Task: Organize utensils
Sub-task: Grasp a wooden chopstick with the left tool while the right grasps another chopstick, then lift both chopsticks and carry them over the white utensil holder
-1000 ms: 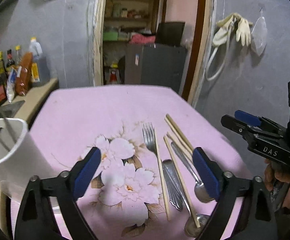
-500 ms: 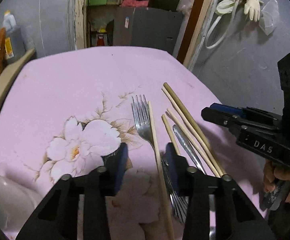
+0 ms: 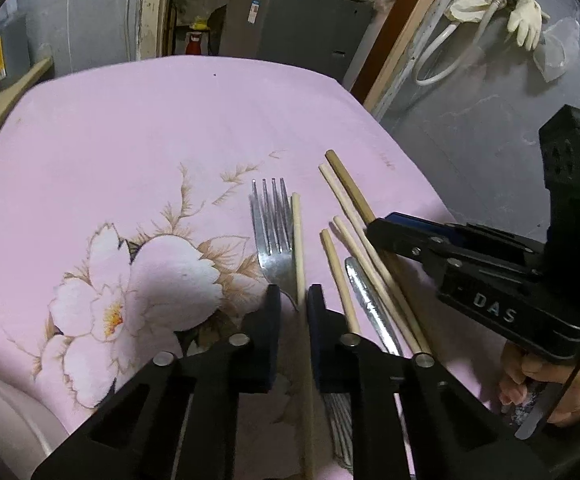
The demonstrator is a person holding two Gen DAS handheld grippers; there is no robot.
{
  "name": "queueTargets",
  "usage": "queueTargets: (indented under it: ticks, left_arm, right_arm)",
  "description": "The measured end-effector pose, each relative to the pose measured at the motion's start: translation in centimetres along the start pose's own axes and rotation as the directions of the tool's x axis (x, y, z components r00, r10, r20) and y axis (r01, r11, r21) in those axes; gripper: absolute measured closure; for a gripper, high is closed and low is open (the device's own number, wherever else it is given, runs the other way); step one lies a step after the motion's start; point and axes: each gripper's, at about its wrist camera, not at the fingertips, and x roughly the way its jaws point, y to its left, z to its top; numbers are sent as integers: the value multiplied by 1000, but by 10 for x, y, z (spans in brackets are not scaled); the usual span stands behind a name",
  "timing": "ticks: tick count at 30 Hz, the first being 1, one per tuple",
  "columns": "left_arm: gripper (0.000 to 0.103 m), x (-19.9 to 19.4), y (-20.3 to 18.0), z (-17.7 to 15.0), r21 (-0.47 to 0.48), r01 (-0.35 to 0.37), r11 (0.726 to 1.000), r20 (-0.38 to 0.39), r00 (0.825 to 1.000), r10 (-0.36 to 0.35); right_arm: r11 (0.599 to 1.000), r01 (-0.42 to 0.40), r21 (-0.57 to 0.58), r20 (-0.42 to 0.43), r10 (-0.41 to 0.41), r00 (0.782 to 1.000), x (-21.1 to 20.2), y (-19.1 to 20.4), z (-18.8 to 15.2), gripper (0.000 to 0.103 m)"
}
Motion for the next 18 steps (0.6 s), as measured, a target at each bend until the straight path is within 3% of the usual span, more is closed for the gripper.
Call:
queueTargets:
  ticks: [8, 11, 18]
  left_arm:
    - [101, -7, 6, 1, -46, 14, 999, 7, 1000, -14]
    - [101, -14, 8, -2, -52, 17, 998, 31, 999, -15]
    - [101, -38, -2, -15, -52, 24, 998, 122, 992, -18]
  right_arm:
    - [998, 60, -26, -58, -62, 996, 13, 10, 9, 89]
    - [999, 31, 13, -50, -30, 998, 12, 8, 8, 95]
    - [993, -57, 108, 86, 47, 995, -22, 0, -5, 98]
